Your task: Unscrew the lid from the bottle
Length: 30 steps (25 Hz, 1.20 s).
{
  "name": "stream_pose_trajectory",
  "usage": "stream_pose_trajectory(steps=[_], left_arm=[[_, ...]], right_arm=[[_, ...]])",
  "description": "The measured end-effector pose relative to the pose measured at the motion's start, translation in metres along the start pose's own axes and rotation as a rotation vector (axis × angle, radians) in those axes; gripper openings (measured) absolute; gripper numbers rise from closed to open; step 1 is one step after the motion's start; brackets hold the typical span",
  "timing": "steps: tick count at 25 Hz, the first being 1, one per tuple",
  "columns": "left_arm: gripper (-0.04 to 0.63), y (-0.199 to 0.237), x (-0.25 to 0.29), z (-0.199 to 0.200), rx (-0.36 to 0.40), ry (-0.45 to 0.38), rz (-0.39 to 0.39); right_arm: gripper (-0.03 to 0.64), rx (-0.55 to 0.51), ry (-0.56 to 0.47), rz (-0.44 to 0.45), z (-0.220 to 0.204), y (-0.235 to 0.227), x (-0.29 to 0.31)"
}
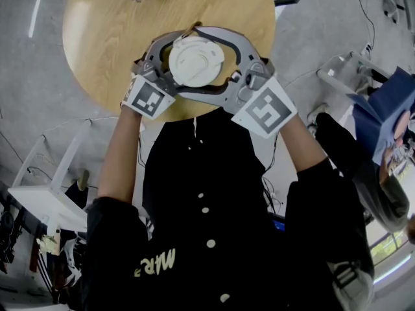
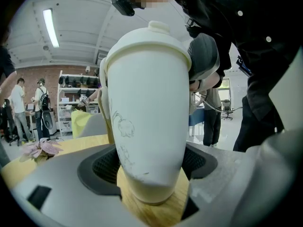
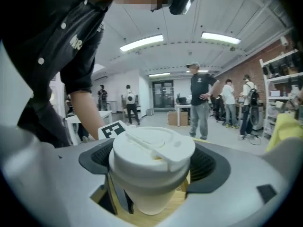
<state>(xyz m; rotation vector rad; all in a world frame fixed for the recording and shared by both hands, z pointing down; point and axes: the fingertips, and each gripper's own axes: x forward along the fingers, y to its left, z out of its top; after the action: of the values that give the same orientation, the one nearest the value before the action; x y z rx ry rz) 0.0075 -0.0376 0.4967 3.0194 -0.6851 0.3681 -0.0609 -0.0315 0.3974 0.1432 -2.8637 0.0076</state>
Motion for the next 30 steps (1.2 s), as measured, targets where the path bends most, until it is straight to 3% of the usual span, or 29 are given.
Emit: stream_pose_trajectory(steps=[3, 6, 20, 30], left_arm=[[0.376, 0.000, -0.003, -0.003, -0.001, 0.021, -0.010], [0.376, -0.002, -0.005, -0.009, -0.001, 0.057, -0.018], [0.376, 0.000, -0.003, -0.011, -0.001, 0.086, -0.028], [0.383, -0.002, -0.032, -0.005, -0.040, 0.168, 0.030]], right_arm=[[0.469, -0.047, -0.022, 0.189, 0.001, 0.007, 0.001], [0.469, -0.043, -0.020, 0.243, -0.001, 0.010, 0.000], [0.469, -0.019, -0.085, 0.161, 0.031, 0.002, -0.009], [0.469, 0.115, -0.204, -0.009, 0.117, -0.015, -0.051]])
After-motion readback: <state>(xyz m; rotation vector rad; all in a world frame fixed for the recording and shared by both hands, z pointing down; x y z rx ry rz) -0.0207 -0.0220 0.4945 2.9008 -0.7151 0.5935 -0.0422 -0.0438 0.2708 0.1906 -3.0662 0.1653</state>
